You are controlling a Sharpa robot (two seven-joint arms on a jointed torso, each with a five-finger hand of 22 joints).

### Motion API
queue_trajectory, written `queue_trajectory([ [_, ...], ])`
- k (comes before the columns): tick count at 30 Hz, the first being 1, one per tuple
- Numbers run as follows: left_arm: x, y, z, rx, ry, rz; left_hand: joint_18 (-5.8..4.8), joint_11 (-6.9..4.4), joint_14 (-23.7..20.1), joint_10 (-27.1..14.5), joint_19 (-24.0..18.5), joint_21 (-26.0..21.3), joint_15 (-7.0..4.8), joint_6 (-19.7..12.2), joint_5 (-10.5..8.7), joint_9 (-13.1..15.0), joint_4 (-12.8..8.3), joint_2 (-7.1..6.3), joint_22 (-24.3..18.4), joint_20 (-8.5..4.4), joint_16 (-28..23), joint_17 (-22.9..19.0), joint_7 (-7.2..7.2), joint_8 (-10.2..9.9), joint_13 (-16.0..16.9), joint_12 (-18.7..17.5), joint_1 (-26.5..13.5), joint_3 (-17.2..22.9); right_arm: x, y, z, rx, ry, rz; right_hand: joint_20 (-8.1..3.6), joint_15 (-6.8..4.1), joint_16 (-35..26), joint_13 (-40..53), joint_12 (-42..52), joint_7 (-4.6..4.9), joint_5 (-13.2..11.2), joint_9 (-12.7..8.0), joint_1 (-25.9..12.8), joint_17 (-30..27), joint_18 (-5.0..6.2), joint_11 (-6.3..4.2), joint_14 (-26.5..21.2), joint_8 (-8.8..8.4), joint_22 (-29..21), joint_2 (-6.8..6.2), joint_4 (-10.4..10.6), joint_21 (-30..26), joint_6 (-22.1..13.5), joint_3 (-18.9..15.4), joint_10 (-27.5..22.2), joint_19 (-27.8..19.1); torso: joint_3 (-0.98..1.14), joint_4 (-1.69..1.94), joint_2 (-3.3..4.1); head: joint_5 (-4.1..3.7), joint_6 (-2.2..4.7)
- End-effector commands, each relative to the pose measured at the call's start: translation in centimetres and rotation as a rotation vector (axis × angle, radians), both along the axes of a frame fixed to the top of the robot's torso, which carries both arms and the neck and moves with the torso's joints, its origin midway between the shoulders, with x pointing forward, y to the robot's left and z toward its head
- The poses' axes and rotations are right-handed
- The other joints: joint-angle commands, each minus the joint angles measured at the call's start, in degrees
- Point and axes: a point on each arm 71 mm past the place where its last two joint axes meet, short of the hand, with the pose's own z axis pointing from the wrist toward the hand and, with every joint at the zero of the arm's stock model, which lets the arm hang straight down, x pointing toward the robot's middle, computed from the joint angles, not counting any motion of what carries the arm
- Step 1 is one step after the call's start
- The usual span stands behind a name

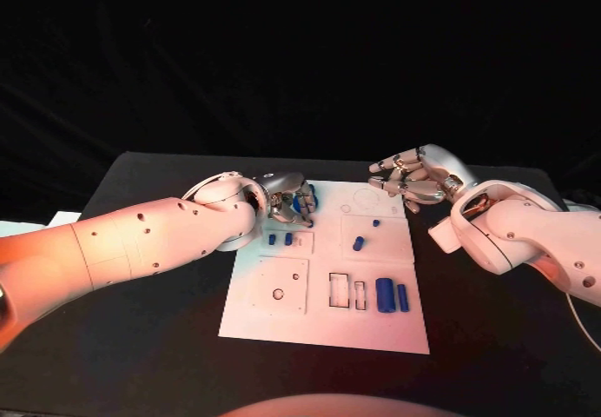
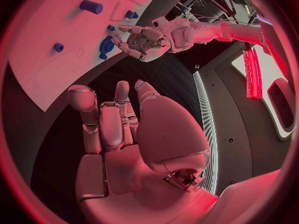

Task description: Assemble the parts on the task board

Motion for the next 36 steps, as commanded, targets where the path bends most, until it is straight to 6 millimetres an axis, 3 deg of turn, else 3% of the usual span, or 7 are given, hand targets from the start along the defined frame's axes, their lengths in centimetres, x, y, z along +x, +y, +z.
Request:
queue_trajectory([
  [1,0.0,-0.3,-0.5,0.076,0.0,-0.004,-0.74,-0.03,0.6,0.4,0.7,2.4,-0.01,0.5,0.1,-0.5,0.1,-0.71,2.0,0.0,1.5,1.4,0.11,-0.5,-0.4,-0.5,-0.1,0.2,-0.1,0.3,0.1,-0.01,-0.023,0.021,0.07,-0.19,-0.3,-0.1,-0.1,0.17,0.4,-0.1,0.2,-0.1,0.77,-0.09,1.1,-0.24,-0.1,-0.01,0.3,-0.3,-0.2,0.1,-0.5,-0.3,-0.06,-0.11,0.05,-0.09,-0.05],
  [9,0.1,-0.8,-1.1,0.116,0.011,0.004,-1.51,-0.16,1.0,1.2,2.0,7.1,-0.03,1.4,0.12,-1.3,0.2,-0.54,5.9,-0.07,2.8,2.3,0.07,-1.1,-1.1,-1.1,-0.1,0.6,-0.1,0.3,0.1,-0.011,-0.025,0.022,0.07,-0.19,-0.3,-0.1,-0.1,0.17,0.4,0.0,0.2,-0.1,0.79,-0.09,1.1,-0.24,-0.2,0.0,0.3,-0.4,-0.2,0.1,-0.5,-0.3,-0.01,0.02,-0.03,-0.27,-0.12],
  [27,0.0,-1.4,-1.3,0.139,0.013,-0.015,-2.15,-1.02,1.5,4.5,2.9,11.5,-0.78,4.5,0.27,-2.2,-1.4,0.91,9.7,-0.61,3.9,2.7,-0.6,-1.4,-1.9,-1.8,2.7,4.3,-0.1,0.3,0.0,-0.005,-0.015,0.021,0.07,-0.19,-0.3,-0.1,-0.1,0.18,0.5,0.0,0.3,-0.1,0.8,-0.09,1.1,-0.23,-0.3,0.05,0.3,-0.4,-0.1,0.1,-0.5,-0.3,0.01,0.04,-0.03,-0.28,-0.24],
  [34,-0.1,-1.5,-1.3,0.143,0.021,-0.029,-2.38,-1.24,1.6,5.9,3.2,12.8,-0.97,5.4,0.29,-2.8,-2.1,0.49,11.0,-0.88,3.9,2.2,-0.73,-2.2,-2.4,-3.2,2.6,6.6,-0.1,0.3,0.0,-0.005,-0.013,0.022,0.07,-0.19,-0.3,-0.1,-0.1,0.18,0.5,0.0,0.3,-0.1,0.8,-0.09,1.1,-0.23,-0.3,0.05,0.3,-0.4,-0.1,0.1,-0.5,-0.3,0.01,-0.03,-0.03,-0.31,-0.21],
  [36,-0.1,-1.5,-1.4,0.144,0.023,-0.03,-2.38,-1.24,1.5,6.3,3.1,12.9,-0.97,5.7,0.27,-3.1,-2.3,0.14,11.2,-0.9,3.9,1.9,-0.74,-2.7,-2.6,-3.9,2.2,7.4,-0.1,0.3,0.0,-0.004,-0.013,0.022,0.07,-0.19,-0.3,-0.1,-0.1,0.18,0.5,0.0,0.3,0.0,0.79,-0.08,1.1,-0.22,-0.2,0.09,0.3,-0.4,-0.1,0.2,-0.5,-0.3,0.02,0.01,-0.03,-0.38,0.12],
])
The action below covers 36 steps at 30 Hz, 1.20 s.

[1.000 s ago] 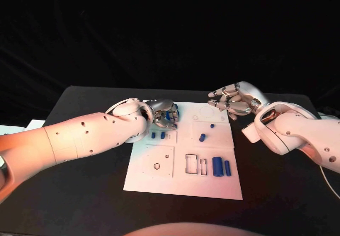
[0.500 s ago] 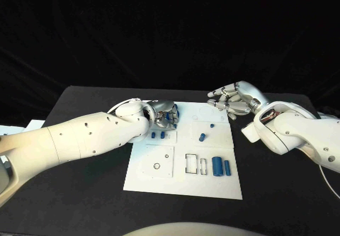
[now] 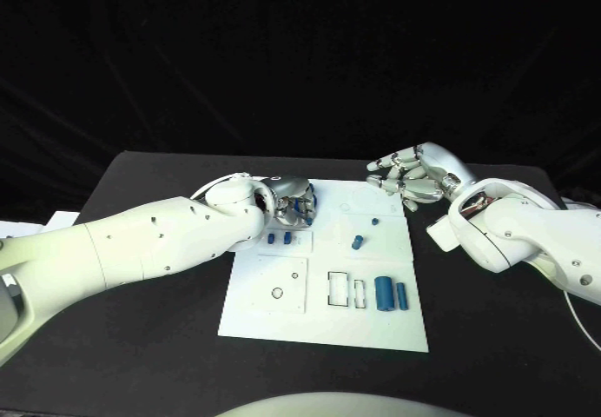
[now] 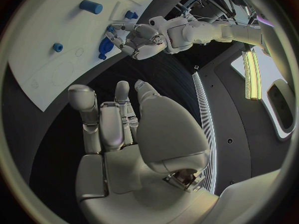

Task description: Assemble the parts on the task board

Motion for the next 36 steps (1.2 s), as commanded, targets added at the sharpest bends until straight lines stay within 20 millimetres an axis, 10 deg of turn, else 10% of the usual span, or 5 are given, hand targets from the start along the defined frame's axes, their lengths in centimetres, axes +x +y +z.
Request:
queue_trajectory([
  [1,-0.3,-0.2,-0.6,0.028,0.033,-0.023,-0.57,0.05,1.3,0.5,0.2,0.2,-0.29,0.5,0.28,-0.2,-0.1,-0.86,0.7,-0.08,0.2,-0.3,-0.05,-0.4,-0.2,-0.7,-0.2,0.8,-0.1,0.2,0.0,0.0,-0.004,0.015,0.07,-0.19,-0.3,-0.1,-0.1,0.19,0.3,0.0,0.3,0.0,0.81,0.07,1.1,-0.21,0.0,0.1,0.3,-0.2,-0.1,0.2,-0.4,-0.3,0.01,0.01,0.0,-0.09,0.4],
  [36,-0.8,4.4,2.2,-0.223,0.105,0.146,-0.76,0.27,1.5,2.7,0.4,1.3,-0.19,2.3,0.27,-1.3,-0.7,-2.03,2.1,-0.01,0.1,-1.5,0.51,-2.3,-0.6,-3.9,-3.5,4.5,0.1,-0.1,-0.3,0.0,0.008,0.01,0.07,-0.18,-0.3,0.1,0.1,0.19,0.5,0.0,0.3,0.0,0.8,0.07,1.1,-0.16,0.0,0.26,0.4,-0.2,0.0,0.2,-0.2,-0.3,0.01,0.06,-0.03,0.09,1.48],
])
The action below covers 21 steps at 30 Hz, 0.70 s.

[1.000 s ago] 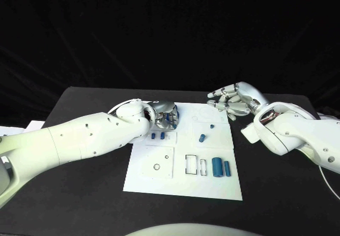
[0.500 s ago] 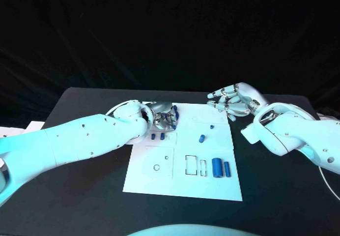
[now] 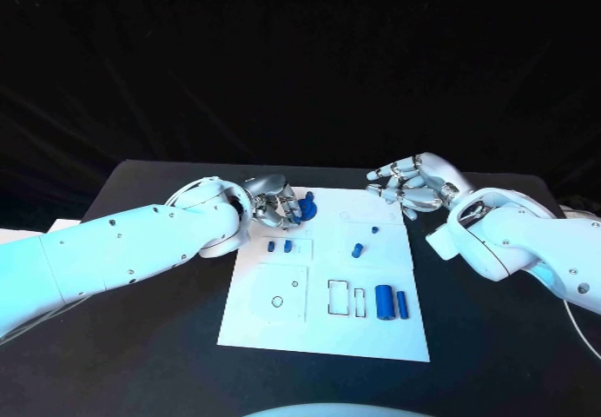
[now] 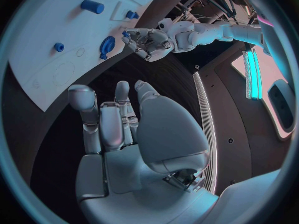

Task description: Assemble the parts on the task board

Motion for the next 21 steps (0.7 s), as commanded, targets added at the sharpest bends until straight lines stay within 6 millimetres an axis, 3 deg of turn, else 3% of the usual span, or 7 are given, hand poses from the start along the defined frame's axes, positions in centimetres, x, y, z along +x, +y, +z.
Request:
queue_trajectory([
  [1,-0.1,0.4,0.2,-0.037,0.032,0.018,-0.77,0.13,1.5,0.3,0.4,0.4,-0.19,0.1,0.31,-0.1,-0.1,-0.08,2.1,-0.01,0.1,0.0,0.35,-0.3,0.0,-0.4,-0.5,0.4,-0.1,0.1,-0.1,-0.001,0.001,0.016,0.07,-0.18,-0.3,0.1,0.1,0.19,0.2,0.0,0.3,0.0,0.81,0.05,1.1,-0.16,0.0,0.26,0.3,-0.2,0.0,0.1,-0.2,-0.3,0.02,-0.05,0.05,0.17,-0.12],
  [12,-0.2,2.5,0.1,-0.012,0.062,0.044,-0.79,0.16,1.5,0.4,0.4,0.5,-0.16,0.2,0.29,-0.1,-0.3,-0.17,2.2,0.03,0.1,-0.1,0.39,-0.4,-0.1,-0.7,-0.5,0.8,-0.1,0.1,-0.1,-0.001,0.003,0.017,0.07,-0.18,-0.3,0.0,0.1,0.19,0.2,0.0,0.4,0.0,0.81,0.04,1.1,-0.14,0.0,0.26,0.3,-0.2,0.0,0.1,-0.2,-0.3,-0.03,-0.09,0.08,0.24,-0.29],
  [21,-0.1,2.7,-0.3,0.014,0.08,0.036,-0.78,0.23,1.5,0.5,0.4,0.5,-0.1,0.3,0.22,-0.2,-0.3,-0.32,2.3,0.07,0.1,-0.2,0.44,-0.5,-0.1,-0.9,-0.9,1.0,-0.1,0.2,-0.2,0.0,0.003,0.016,0.07,-0.18,-0.3,0.0,0.1,0.19,0.2,0.0,0.4,0.0,0.81,0.04,1.1,-0.14,0.0,0.26,0.3,-0.2,0.0,0.1,-0.2,-0.3,-0.07,-0.12,0.08,0.5,-0.54],
])
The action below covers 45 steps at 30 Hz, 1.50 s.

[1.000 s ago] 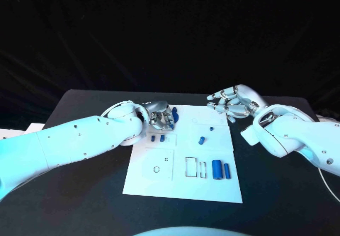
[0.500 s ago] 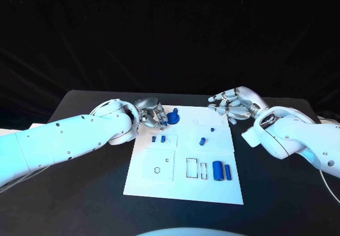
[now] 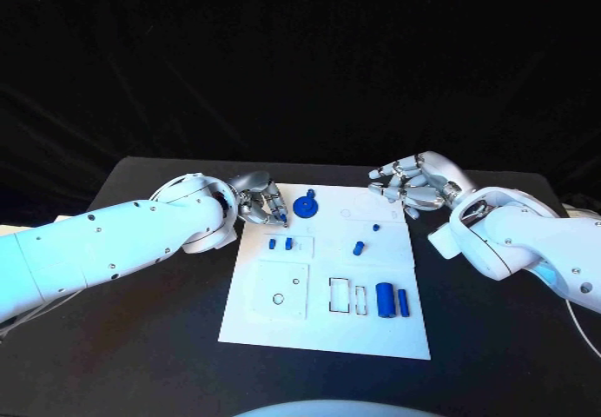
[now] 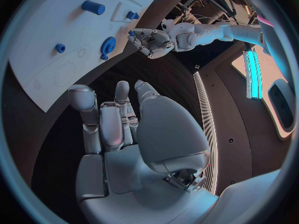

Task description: Assemble the parts on the task board

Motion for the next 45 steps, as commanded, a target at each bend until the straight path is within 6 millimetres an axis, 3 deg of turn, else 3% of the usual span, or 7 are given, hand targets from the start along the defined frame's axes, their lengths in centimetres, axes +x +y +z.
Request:
queue_trajectory([
  [1,-0.06,-0.28,-0.28,0.014,0.03,-0.022,-0.78,0.02,1.4,0.3,0.4,0.1,-0.11,0.1,0.22,-0.1,-0.1,0.11,2.3,0.07,0.1,-0.1,0.21,-0.2,-0.1,-0.2,-0.5,0.3,-0.04,0.12,-0.04,-0.002,-0.001,0.015,0.07,-0.18,-0.3,0.0,0.2,0.2,0.2,0.0,0.4,0.0,0.81,0.01,1.1,-0.14,0.0,0.26,0.3,-0.2,0.0,0.1,-0.3,-0.3,-0.05,-0.01,-0.01,0.12,-0.14],
  [7,0.03,-0.23,-0.41,0.017,0.033,-0.023,-0.78,0.01,1.4,0.3,0.4,0.1,-0.1,0.2,0.23,-0.1,-0.1,0.12,2.3,0.08,0.0,-0.2,0.19,-0.3,-0.1,-0.3,-0.5,0.4,-0.05,0.13,-0.05,-0.002,-0.001,0.015,0.07,-0.18,-0.3,0.0,0.2,0.2,0.2,0.0,0.4,0.0,0.8,0.02,1.1,-0.14,0.0,0.26,0.3,-0.2,0.0,0.1,-0.3,-0.2,0.08,-0.05,0.01,0.11,-0.27],
  [35,0.23,-0.6,-0.77,0.038,0.052,-0.029,-0.74,-0.02,1.4,0.5,0.3,0.0,-0.12,0.3,0.23,-0.2,-0.3,0.1,2.2,0.1,-0.1,-0.4,0.16,-0.3,-0.1,-0.5,-0.5,0.7,-0.1,0.36,-0.05,0.0,0.001,0.02,0.07,-0.18,-0.3,0.0,0.2,0.2,0.2,0.0,0.4,0.0,0.8,0.02,1.1,-0.14,0.0,0.26,0.3,-0.2,0.0,0.1,-0.3,-0.2,0.0,-0.1,0.04,0.24,-0.74],
  [45,0.26,-0.65,-0.82,0.068,0.046,-0.023,-0.73,-0.02,1.4,0.5,0.3,-0.1,-0.12,0.3,0.23,-0.2,-0.4,0.11,2.2,0.1,-0.1,-0.4,0.16,-0.4,-0.1,-0.5,-0.5,0.7,-0.14,0.38,-0.02,0.001,-0.002,0.02,0.07,-0.18,-0.3,0.0,0.2,0.2,0.2,0.0,0.4,0.0,0.8,0.02,1.1,-0.14,0.0,0.26,0.3,-0.2,0.0,0.1,-0.3,-0.2,0.01,0.04,-0.04,0.0,-0.94],
])
